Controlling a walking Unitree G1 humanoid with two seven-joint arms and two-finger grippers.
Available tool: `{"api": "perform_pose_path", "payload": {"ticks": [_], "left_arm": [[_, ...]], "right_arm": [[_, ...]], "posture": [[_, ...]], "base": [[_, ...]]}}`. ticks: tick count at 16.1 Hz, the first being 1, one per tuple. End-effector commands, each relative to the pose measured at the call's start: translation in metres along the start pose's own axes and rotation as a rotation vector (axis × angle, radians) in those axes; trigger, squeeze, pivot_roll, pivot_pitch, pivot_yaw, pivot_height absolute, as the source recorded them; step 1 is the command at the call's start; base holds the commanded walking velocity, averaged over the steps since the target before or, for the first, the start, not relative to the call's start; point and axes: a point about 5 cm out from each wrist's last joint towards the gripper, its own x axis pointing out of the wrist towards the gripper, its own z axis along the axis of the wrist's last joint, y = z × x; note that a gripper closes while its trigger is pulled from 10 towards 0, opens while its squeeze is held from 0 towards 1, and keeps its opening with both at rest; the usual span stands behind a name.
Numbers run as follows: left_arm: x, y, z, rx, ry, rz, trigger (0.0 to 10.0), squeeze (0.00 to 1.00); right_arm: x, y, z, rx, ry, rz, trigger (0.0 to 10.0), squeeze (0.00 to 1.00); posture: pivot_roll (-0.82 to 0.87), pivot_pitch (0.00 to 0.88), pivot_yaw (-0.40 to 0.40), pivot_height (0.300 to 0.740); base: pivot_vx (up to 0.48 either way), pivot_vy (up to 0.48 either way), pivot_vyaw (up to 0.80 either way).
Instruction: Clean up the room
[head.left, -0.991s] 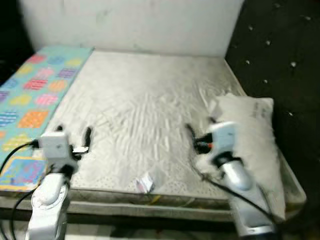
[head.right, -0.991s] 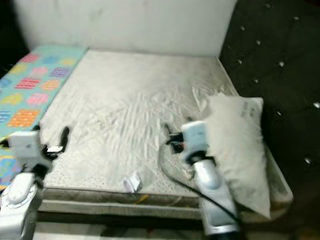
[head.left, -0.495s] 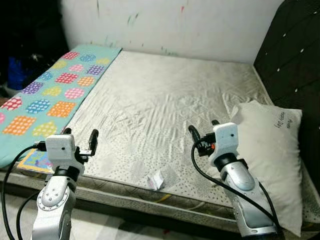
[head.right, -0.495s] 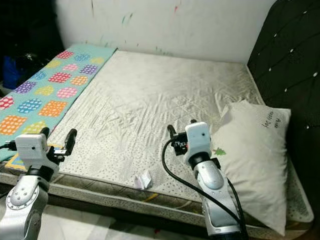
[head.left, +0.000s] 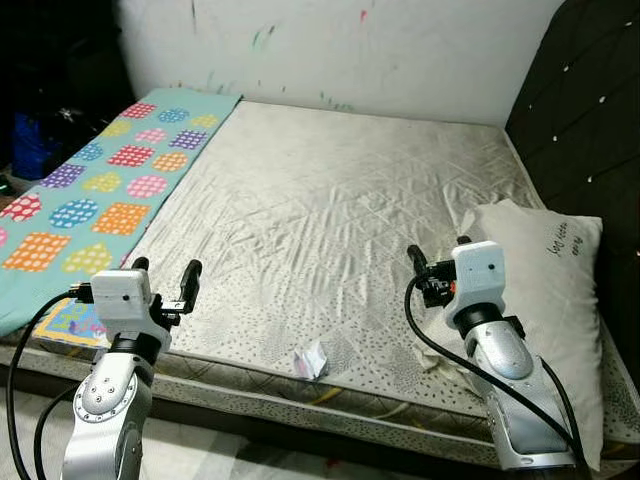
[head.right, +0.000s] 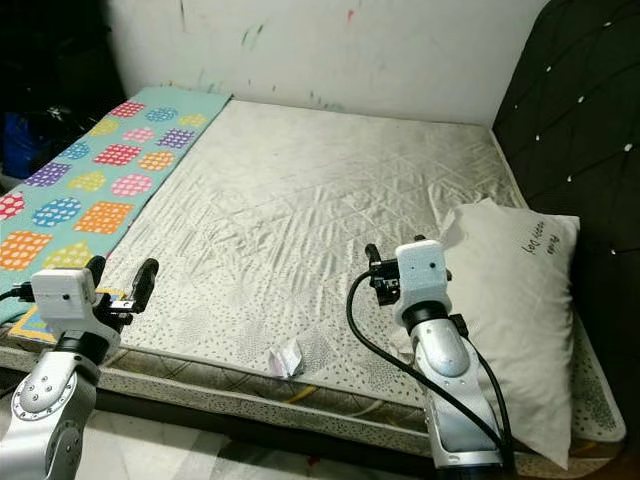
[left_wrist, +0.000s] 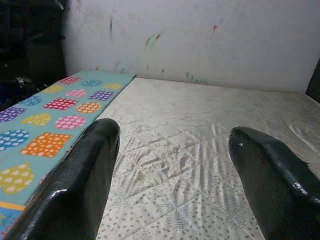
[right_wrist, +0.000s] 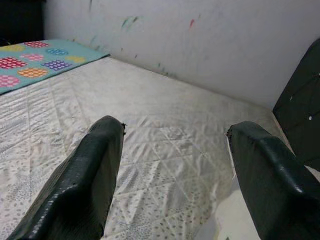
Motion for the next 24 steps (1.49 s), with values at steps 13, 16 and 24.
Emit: {"api": "perform_pose_path", "payload": {"ticks": [13, 16, 24], "left_arm": [[-0.0020, -0.0032, 0.0013, -0.010, 0.005, -0.026, 10.0, 0.00], [-0.0021, -0.0035, 0.0011, -0.016, 0.008, -0.029, 10.0, 0.00], [-0.0035, -0.0045, 0.0005, -0.020, 0.012, -0.029, 10.0, 0.00]], "right_arm": [[-0.0030, 0.0050, -0.0012, 0.048, 0.000, 0.047, 10.0, 0.00], [-0.0031, 0.0062, -0.0002, 0.048, -0.004, 0.040, 10.0, 0.00], [-0.0027, 0.0013, -0.0008, 0.032, 0.002, 0.011, 10.0, 0.00]], "posture": [[-0.05, 0.000, -0.049, 0.740], [-0.06, 0.000, -0.045, 0.740], [-0.06, 0.000, -0.050, 0.740]], "base": [[0.125, 0.000, 0.00], [0.324, 0.000, 0.00], [0.367, 0.000, 0.00]]}}
